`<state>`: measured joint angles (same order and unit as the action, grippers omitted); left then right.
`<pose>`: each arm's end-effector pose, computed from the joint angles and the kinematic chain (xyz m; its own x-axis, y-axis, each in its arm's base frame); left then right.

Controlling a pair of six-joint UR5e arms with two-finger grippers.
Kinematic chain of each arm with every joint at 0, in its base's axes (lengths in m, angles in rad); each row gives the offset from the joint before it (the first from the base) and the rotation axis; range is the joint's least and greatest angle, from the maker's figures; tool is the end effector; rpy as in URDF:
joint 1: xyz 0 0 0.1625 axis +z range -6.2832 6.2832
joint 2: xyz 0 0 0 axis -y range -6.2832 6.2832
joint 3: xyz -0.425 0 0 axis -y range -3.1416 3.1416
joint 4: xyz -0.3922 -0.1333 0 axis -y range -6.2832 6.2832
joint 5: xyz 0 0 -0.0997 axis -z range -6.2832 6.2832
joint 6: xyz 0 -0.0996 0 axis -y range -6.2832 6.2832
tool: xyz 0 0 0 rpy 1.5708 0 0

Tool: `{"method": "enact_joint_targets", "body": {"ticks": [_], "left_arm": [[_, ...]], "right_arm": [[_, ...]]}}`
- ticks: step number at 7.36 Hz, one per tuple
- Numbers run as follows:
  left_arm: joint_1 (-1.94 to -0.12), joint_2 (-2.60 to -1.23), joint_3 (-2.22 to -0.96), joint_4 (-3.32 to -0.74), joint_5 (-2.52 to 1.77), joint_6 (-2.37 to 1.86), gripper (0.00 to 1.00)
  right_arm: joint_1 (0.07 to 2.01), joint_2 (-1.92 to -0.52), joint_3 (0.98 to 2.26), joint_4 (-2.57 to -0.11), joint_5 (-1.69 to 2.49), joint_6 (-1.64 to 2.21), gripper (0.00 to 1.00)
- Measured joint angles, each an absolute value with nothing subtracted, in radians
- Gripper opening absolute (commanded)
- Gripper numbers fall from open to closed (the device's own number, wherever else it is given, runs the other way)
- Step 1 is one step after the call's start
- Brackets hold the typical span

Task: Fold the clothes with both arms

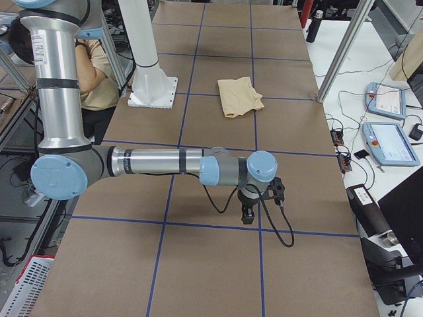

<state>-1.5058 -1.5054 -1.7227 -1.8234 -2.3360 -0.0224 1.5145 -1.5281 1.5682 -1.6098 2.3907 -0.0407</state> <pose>-0.0329 -0.4840 0.5873 0.7059 0.2556 -0.6605 -0.0454 0.9470 0.3179 0.0317 -0.5124 0.6392 0.6783 -0.0798 0.7304 0.0839 0.9960 0.0308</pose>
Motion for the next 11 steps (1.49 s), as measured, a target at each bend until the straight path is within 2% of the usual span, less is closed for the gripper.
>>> {"method": "enact_joint_targets", "body": {"ticks": [11], "left_arm": [[-1.537, -1.508, -1.734, -1.814, -2.341, -0.025, 1.0]], "right_arm": [[1.514, -1.525, 1.585, -1.606, 2.405, -0.037, 1.0]]}}
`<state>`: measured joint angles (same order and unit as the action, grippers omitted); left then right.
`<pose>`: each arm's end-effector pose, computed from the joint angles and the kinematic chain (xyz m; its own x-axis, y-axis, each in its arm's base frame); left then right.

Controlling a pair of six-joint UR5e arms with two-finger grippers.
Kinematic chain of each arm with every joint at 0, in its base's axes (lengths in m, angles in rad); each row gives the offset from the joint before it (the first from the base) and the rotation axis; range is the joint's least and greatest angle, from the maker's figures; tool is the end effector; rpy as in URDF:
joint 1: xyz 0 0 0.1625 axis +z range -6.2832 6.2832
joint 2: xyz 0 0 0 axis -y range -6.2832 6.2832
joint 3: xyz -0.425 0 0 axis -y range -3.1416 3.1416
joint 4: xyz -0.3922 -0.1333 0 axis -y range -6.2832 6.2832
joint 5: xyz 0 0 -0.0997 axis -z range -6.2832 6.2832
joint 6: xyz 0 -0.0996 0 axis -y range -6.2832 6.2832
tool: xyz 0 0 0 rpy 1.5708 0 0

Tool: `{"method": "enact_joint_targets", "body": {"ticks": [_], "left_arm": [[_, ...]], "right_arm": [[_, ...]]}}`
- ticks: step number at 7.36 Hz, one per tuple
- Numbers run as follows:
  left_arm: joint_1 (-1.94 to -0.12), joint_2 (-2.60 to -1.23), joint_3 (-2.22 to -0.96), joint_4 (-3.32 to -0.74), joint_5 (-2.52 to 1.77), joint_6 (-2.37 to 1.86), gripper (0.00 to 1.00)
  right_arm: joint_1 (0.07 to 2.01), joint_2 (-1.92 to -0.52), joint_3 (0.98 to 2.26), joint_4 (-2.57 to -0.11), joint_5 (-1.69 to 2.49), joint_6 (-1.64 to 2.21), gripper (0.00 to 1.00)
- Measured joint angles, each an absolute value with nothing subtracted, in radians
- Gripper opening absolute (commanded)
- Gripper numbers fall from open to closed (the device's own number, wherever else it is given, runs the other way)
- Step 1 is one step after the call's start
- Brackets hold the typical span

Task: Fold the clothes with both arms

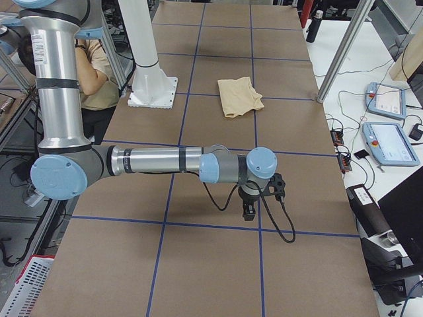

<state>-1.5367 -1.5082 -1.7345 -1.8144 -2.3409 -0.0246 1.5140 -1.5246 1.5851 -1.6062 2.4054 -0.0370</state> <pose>-0.0475 -0.4835 0.5807 0.7100 0.2364 -0.6634 -0.0146 0.9467 0.3217 0.0303 -0.5150 0.6277 0.6668 -0.0936 0.7394 0.0815 0.9953 0.0525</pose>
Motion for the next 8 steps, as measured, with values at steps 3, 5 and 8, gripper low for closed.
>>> {"method": "enact_joint_targets", "body": {"ticks": [3, 5, 8], "left_arm": [[-1.537, -1.507, -1.734, -1.814, -2.341, -0.025, 1.0], [-1.539, -1.507, -1.737, -1.815, -2.342, -0.025, 1.0], [-1.54, -1.506, -1.75, -1.813, -2.34, -0.025, 1.0]], "right_arm": [[1.514, -1.524, 1.592, -1.606, 2.405, -0.037, 1.0], [1.514, -1.523, 1.598, -1.606, 2.403, -0.037, 1.0], [1.514, -1.523, 1.599, -1.606, 2.405, -0.037, 1.0]]}}
